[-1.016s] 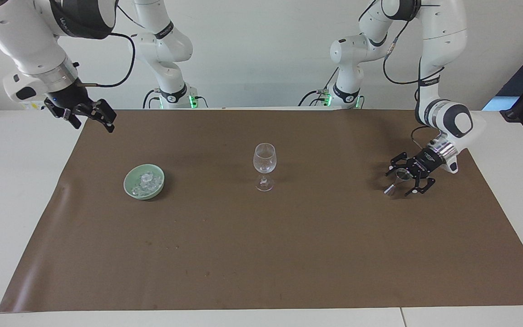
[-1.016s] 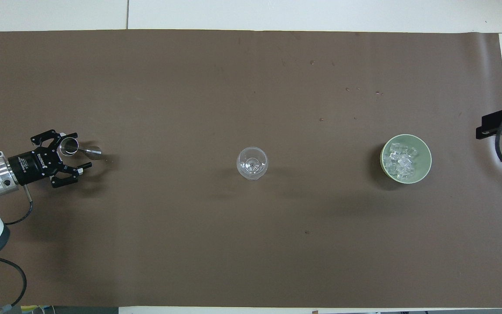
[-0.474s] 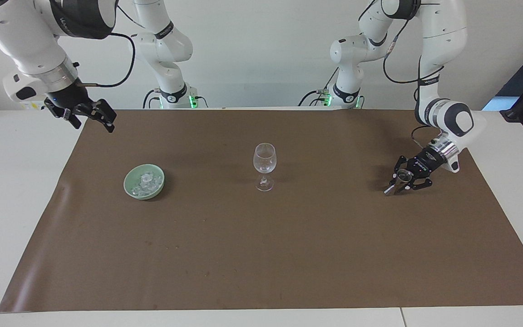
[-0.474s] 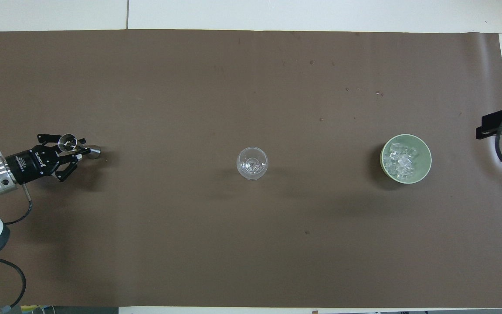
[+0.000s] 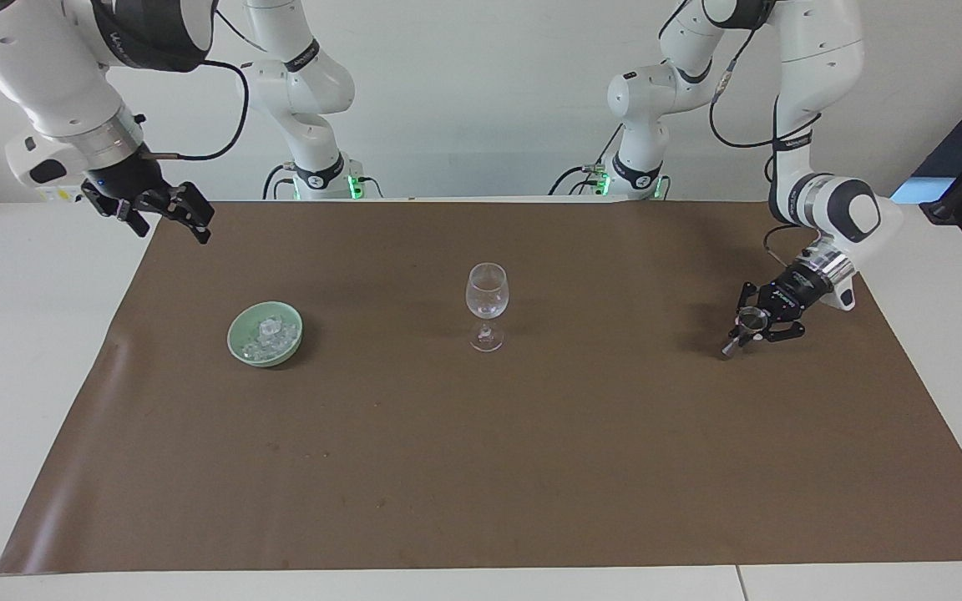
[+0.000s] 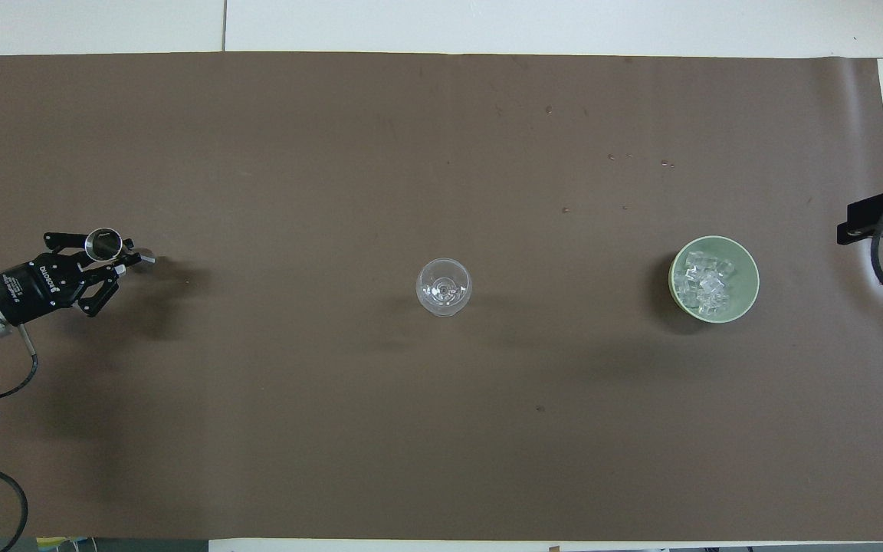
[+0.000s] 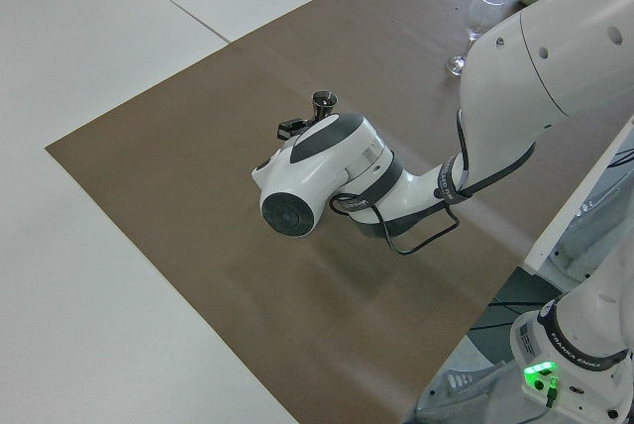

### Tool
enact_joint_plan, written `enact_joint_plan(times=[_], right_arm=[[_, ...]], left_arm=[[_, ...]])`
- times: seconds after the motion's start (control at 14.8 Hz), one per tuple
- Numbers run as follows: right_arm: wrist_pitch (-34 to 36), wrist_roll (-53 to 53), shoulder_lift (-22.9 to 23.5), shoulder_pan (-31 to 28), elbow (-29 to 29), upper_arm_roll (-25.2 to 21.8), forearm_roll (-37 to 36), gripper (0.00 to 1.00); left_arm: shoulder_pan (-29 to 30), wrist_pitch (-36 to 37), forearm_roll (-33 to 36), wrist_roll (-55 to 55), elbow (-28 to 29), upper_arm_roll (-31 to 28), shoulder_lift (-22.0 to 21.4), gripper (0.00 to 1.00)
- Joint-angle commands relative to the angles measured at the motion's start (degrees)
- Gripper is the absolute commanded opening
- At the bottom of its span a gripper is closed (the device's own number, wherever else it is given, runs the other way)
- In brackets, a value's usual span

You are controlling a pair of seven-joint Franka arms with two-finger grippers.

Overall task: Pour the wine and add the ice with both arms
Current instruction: 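Close the left gripper on the silver jigger and lift it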

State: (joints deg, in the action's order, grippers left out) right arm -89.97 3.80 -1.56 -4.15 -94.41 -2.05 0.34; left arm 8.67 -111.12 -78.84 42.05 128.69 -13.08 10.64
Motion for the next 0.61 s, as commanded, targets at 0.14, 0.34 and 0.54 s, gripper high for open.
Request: enact_joint_plan(times=[0.14,0.34,0.54], right_arm=[[-0.1,-1.0,-0.7,-0.8,-0.7,0.3,0.9,1.00],[-0.1,-1.0,-0.7,-0.8,-0.7,0.3,0.9,1.00],[-0.1,-1.0,-0.7,-0.8,-0.7,0.3,0.9,1.00]], left_arm=[[-5.7,-0.3,-1.0,5.3,4.9,-0.3,-10.6,0.00],[-11.5,-3.3,-0.6,11.0,4.7,-0.2,-14.7,0.00],[-17.0,-7.5,0.3,17.2,4.3,0.4,-17.2,0.00]])
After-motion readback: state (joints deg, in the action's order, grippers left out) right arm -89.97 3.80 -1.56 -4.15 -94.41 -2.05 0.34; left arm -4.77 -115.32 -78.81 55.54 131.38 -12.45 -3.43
